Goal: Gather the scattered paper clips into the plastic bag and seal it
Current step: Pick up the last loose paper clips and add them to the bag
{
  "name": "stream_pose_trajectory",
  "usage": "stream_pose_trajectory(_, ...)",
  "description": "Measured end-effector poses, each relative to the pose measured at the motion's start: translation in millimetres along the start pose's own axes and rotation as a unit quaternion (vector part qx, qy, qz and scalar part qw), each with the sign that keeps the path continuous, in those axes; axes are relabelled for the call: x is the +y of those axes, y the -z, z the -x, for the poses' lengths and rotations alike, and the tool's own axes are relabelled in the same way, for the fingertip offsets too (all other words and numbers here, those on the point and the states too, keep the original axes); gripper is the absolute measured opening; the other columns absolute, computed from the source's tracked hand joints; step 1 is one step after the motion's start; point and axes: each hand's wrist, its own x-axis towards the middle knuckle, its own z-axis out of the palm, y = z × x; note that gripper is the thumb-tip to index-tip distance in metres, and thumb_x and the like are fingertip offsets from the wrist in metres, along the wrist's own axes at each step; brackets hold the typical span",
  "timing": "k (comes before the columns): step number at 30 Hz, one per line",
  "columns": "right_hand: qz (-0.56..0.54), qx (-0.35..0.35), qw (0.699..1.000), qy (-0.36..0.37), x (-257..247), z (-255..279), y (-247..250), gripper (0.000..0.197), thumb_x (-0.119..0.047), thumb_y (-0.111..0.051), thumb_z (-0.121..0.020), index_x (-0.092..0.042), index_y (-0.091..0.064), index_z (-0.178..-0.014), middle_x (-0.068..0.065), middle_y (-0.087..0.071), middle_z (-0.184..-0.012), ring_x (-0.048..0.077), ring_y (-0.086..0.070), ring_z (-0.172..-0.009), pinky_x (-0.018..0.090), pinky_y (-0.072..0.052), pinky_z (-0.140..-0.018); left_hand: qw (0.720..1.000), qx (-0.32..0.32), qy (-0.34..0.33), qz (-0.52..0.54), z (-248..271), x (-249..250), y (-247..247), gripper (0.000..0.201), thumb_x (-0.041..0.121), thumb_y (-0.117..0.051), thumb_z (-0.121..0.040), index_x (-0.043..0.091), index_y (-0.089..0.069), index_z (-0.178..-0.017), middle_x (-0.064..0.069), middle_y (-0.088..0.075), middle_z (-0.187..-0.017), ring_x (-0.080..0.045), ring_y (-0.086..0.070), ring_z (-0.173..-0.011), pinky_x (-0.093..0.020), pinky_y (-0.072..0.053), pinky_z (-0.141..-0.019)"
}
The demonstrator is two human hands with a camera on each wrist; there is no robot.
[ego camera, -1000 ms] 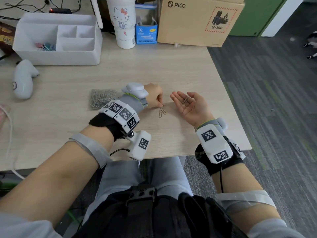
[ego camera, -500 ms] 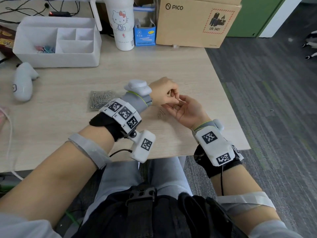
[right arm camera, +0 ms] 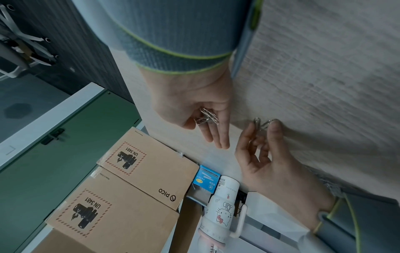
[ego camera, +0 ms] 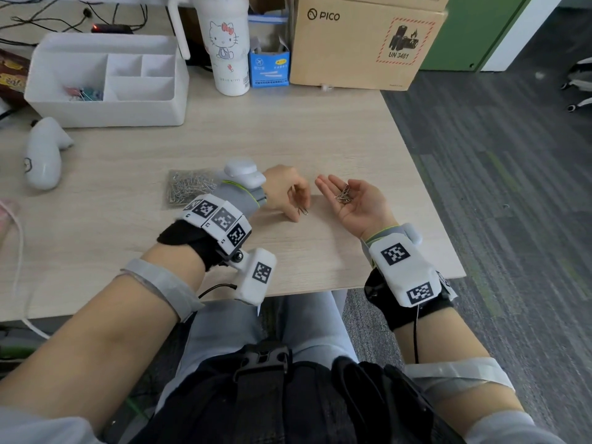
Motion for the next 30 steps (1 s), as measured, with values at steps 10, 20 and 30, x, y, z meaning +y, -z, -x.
stream_pose_trajectory(10, -0.002, 0.003, 1.0, 0.009, 1.4, -1.6, 2.2, 0.031, -0.006, -0.031, -0.096, 0.016, -0.052, -0.096, 0.032, -0.063, -0.089, 0.043, -0.061, -0.085, 0.039, -0.056, -0.072, 0.999, -0.027, 0.017, -0.029, -3.3, 0.3, -0.4, 0.012, 0.015, -0.075, -0.071, 0.008, -0.069, -0.078, 0.009, -0.059, -0.063, -0.003, -0.051, -0.056, -0.005, -0.036, -0.049)
stream_pose_trajectory(20, 0.021, 0.015, 1.0, 0.004, 3.3, -3.7, 0.9, 0.032, -0.007, -0.033, -0.095, 0.017, -0.053, -0.096, 0.034, -0.064, -0.085, 0.044, -0.06, -0.087, 0.041, -0.056, -0.071, 0.992, -0.023, 0.034, -0.117, -1.8, 6.6, -2.7, 0.018, 0.023, -0.06, -0.086, 0.006, -0.064, -0.092, -0.009, -0.068, -0.097, -0.02, -0.055, -0.082, -0.026, -0.035, -0.069)
stream_pose_trajectory(30, 0.083, -0.004, 0.995, -0.05, 10.9, -9.1, -13.2, 0.034, -0.012, -0.033, -0.096, 0.014, -0.055, -0.093, 0.03, -0.067, -0.078, 0.04, -0.069, -0.067, 0.041, -0.058, -0.065, 0.998, 0.062, -0.021, -0.008, -3.0, 22.1, 24.8, 0.023, 0.02, -0.058, -0.088, 0.001, -0.064, -0.098, -0.018, -0.066, -0.1, -0.02, -0.05, -0.081, -0.023, -0.03, -0.067)
